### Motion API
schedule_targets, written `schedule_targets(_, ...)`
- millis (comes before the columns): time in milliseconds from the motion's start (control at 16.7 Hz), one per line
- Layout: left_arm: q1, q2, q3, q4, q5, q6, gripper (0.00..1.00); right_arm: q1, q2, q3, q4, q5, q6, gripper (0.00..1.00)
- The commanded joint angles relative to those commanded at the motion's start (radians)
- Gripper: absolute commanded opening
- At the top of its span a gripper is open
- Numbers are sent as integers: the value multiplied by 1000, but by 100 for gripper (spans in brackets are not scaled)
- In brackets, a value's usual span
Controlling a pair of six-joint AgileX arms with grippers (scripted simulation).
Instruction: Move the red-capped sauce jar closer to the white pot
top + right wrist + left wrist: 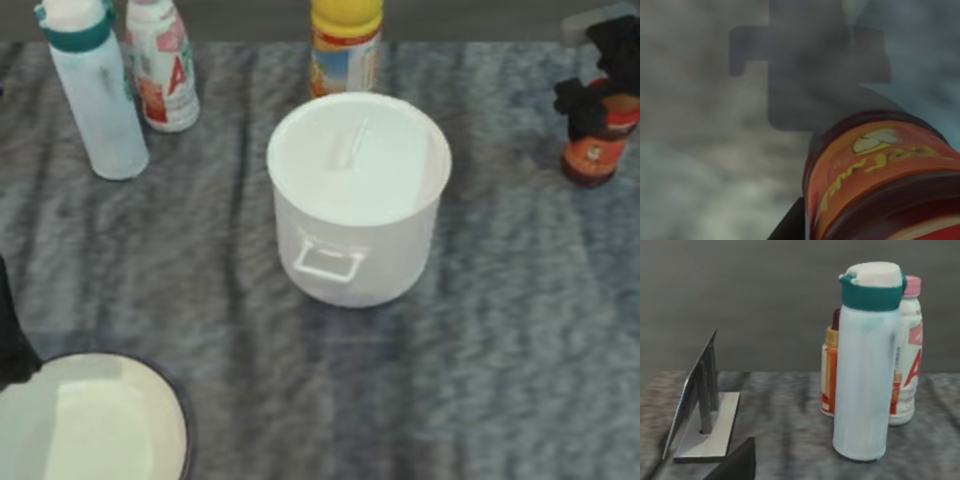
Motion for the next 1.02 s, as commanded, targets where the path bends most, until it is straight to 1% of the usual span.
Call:
schedule_targets(360,0,0,0,0,0,0,100,-3,-3,-2,-1,0,1,0)
schedule_targets(480,0,0,0,0,0,0,100,1,-40,-38,-5,-3,0,0)
schedule_targets(1020,0,0,0,0,0,0,100,16,-460,-390,-62,-4,8,0)
